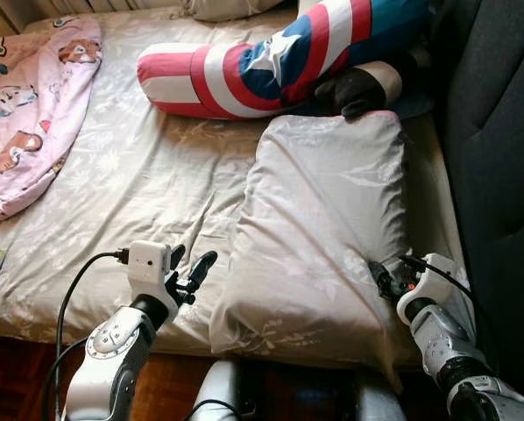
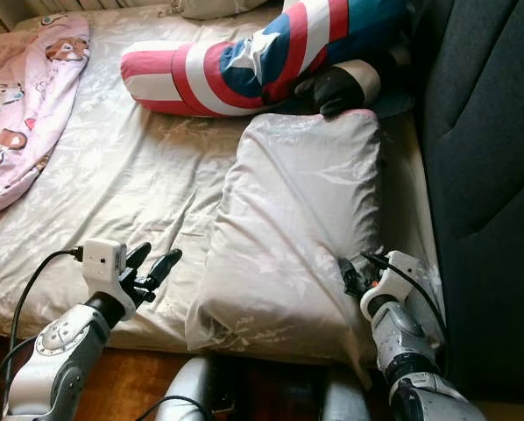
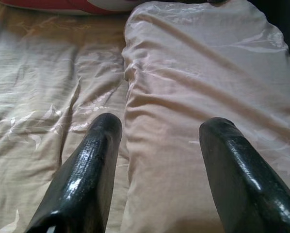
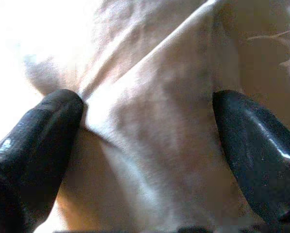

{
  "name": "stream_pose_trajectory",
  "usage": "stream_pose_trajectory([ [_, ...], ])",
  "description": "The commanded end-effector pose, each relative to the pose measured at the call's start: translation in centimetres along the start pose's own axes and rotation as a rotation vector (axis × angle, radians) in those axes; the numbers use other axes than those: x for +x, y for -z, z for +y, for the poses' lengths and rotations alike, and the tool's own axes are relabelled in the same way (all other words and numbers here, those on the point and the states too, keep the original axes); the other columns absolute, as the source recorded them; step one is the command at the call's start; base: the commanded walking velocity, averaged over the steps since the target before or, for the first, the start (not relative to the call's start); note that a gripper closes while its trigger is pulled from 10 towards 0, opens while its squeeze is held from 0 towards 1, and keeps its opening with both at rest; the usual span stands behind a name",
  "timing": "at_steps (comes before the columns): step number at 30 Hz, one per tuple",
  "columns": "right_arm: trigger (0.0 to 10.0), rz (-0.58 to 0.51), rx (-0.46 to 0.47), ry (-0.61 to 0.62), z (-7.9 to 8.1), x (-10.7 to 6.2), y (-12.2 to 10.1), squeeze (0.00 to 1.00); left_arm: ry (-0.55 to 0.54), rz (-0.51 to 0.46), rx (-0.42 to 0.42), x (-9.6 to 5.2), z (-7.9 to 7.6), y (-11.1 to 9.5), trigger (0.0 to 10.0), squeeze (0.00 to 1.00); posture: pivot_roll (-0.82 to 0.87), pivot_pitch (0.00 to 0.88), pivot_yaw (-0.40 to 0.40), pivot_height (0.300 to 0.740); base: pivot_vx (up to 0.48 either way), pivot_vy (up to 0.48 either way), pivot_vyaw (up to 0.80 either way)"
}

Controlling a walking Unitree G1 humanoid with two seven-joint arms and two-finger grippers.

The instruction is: Clean up the room

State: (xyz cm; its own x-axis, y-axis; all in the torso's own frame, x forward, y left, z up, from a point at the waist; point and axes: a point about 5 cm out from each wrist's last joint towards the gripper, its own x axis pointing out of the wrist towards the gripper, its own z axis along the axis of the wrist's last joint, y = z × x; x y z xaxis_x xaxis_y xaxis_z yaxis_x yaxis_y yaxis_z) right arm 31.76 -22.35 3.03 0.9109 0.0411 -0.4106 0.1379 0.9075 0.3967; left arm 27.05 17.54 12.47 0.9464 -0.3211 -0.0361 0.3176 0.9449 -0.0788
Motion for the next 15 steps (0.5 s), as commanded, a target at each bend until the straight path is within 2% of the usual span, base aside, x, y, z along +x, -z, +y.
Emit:
stream_pose_trajectory([
  [1, 10.0, 0.101, 0.029, -0.021, 0.0, -0.5, 2.7, 0.00, -0.001, 0.010, -0.003, -0.5, 0.2, 0.0, 10.0, 0.00, 0.11, 0.303, 0.156, 0.663, 0.000, 0.000, 0.00],
  [3, 10.0, 0.146, 0.004, -0.059, 0.3, -0.6, 3.5, 0.00, 0.002, 0.012, -0.005, -0.4, 0.1, 0.1, 10.0, 0.00, 0.11, 0.299, 0.154, 0.663, 0.000, 0.000, 0.00],
  [10, 10.0, 0.249, -0.105, -0.063, 0.2, -1.1, 5.5, 0.00, 0.007, 0.011, -0.010, -0.3, -0.1, 0.0, 10.0, 0.00, 0.11, 0.292, 0.151, 0.663, 0.000, 0.000, 0.00],
  [11, 9.6, 0.260, -0.119, -0.068, 0.3, -1.1, 5.7, 0.00, 0.006, 0.011, -0.010, -0.3, -0.2, 0.1, 10.0, 0.00, 0.11, 0.290, 0.148, 0.663, 0.000, 0.000, 0.00],
  [12, 0.0, 0.273, -0.138, -0.085, 0.6, -1.2, 6.1, 0.00, 0.004, 0.011, -0.011, -0.3, -0.2, 0.2, 10.0, 0.00, 0.11, 0.288, 0.148, 0.663, 0.000, 0.000, 0.00],
  [15, 0.0, 0.282, -0.138, -0.100, 0.8, -1.3, 6.5, 0.00, 0.002, 0.011, -0.013, -0.3, -0.2, 0.2, 10.0, 0.00, 0.11, 0.285, 0.145, 0.663, 0.000, 0.000, 0.00],
])
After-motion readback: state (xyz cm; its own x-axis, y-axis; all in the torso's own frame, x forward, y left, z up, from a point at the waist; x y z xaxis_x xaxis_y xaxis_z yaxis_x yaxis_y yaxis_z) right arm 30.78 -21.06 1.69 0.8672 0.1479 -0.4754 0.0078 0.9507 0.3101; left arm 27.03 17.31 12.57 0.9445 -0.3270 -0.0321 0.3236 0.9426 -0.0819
